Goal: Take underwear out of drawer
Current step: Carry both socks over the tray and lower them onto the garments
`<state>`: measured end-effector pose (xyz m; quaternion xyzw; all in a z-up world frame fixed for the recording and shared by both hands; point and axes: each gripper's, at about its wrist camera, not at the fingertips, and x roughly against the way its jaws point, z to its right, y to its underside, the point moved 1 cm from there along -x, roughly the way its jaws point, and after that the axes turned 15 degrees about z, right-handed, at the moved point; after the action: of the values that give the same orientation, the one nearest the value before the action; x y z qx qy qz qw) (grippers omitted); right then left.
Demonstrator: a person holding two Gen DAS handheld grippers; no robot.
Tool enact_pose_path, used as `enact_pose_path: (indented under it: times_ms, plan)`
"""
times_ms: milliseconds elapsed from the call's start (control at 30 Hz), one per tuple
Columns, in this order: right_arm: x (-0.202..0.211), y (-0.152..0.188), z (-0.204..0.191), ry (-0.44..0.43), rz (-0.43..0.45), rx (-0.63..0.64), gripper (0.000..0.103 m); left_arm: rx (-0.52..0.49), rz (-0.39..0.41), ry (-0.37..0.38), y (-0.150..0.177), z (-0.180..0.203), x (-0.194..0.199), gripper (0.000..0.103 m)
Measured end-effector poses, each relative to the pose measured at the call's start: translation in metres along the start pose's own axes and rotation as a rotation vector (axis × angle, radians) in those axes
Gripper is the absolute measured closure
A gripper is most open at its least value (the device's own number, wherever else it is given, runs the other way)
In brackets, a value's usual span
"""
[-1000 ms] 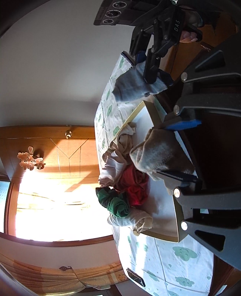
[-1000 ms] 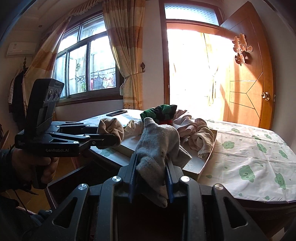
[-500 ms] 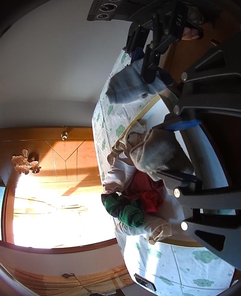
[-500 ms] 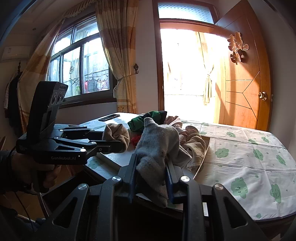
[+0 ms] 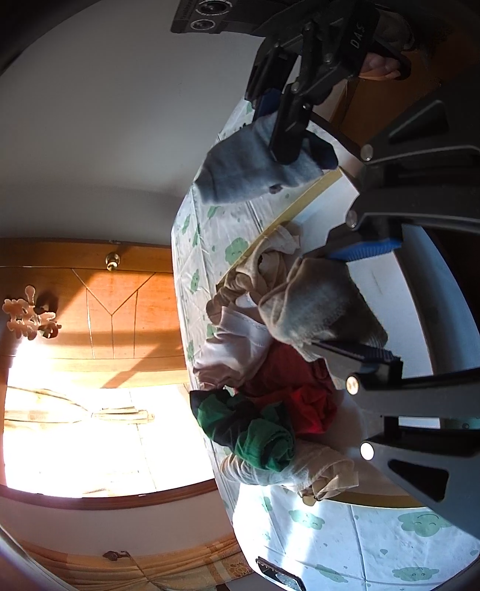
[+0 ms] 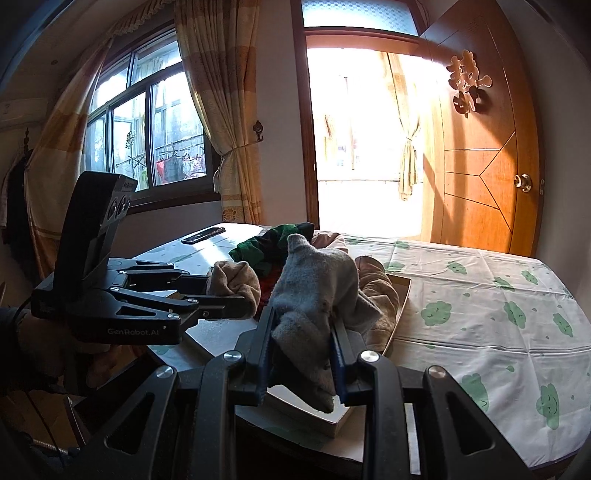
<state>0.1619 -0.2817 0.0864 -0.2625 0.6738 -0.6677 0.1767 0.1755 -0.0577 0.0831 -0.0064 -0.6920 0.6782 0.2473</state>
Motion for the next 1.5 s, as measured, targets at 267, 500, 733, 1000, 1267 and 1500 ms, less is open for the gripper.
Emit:
enact_pose_path:
  times_ms: [267,500,733,1000,1267,1500]
  plan:
    - [-0.015,0.000,0.017,0.020,-0.035,-0.028,0.073,-0.023,-0.016,-0.015,-0.006,0.001,-0.013,0.065]
    - [-0.031,-0.003,0.023,0.027,-0.071,-0.028,0.073,-0.022,-0.042,-0.023,-0.005,-0.001,-0.025,0.065]
    - [-0.048,-0.002,0.024,0.032,-0.126,-0.015,0.073,-0.014,-0.067,-0.027,-0.003,-0.005,-0.034,0.065]
    - [-0.065,0.003,0.025,0.041,-0.218,-0.009,0.073,0.017,-0.126,-0.017,0.002,-0.009,-0.048,0.065]
    - [-0.077,0.016,0.023,0.029,-0.306,0.003,0.073,0.025,-0.171,-0.017,0.009,-0.008,-0.057,0.065]
    - [-0.083,0.023,0.021,0.032,-0.356,0.020,0.073,0.015,-0.184,-0.009,0.013,-0.002,-0.061,0.065]
